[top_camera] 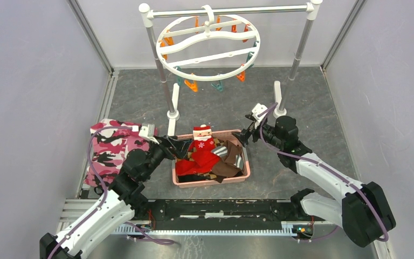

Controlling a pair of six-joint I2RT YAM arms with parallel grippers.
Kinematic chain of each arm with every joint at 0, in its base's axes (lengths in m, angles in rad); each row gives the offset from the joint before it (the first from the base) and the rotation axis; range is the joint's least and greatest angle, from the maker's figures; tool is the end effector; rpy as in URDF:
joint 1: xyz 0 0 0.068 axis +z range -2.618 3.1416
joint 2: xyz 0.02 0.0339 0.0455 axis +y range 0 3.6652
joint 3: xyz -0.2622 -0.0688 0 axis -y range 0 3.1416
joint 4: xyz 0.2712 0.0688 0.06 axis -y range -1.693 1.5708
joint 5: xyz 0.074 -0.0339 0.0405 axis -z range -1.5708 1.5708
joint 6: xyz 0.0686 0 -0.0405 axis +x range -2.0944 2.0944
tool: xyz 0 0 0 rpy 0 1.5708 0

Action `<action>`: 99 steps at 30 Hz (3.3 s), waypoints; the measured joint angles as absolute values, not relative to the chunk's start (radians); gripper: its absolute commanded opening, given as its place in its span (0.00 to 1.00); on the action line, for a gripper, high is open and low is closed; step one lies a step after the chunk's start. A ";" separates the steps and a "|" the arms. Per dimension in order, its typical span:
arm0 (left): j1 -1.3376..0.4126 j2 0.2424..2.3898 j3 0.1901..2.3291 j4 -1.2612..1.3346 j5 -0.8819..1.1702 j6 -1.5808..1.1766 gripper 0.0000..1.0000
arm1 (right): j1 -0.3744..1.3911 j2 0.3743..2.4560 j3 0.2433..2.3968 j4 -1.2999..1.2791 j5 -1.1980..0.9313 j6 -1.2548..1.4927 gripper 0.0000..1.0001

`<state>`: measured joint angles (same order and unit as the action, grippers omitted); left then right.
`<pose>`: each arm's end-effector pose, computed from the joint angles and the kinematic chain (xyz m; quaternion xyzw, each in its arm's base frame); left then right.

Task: Clip the socks to the hanger
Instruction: Pick up the sock from the bin.

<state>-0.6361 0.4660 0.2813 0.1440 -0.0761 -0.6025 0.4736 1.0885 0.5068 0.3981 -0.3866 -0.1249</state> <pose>0.1685 -0.1180 0.2347 -0.0142 0.7212 -0.3794 0.5795 0.2491 0.1567 0.2218 -0.3398 0.6849 0.2543 0.5923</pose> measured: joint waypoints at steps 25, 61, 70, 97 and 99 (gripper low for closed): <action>-0.636 0.352 0.273 0.147 0.031 -0.604 1.00 | 0.852 1.101 0.703 0.097 0.010 -0.216 0.95; -0.636 0.318 0.229 0.075 0.003 -0.639 0.97 | 0.944 1.262 0.749 -0.062 -0.144 -0.160 0.53; -0.636 0.307 0.208 0.102 0.013 -0.658 0.96 | 0.964 1.283 0.752 -0.107 -0.070 -0.183 0.42; -0.636 0.310 0.189 0.169 0.064 -0.691 0.96 | 0.965 1.243 0.763 -0.089 -0.040 -0.174 0.01; -0.636 0.314 0.189 0.178 0.068 -0.691 0.96 | 0.965 1.224 0.763 -0.085 -0.040 -0.173 0.01</action>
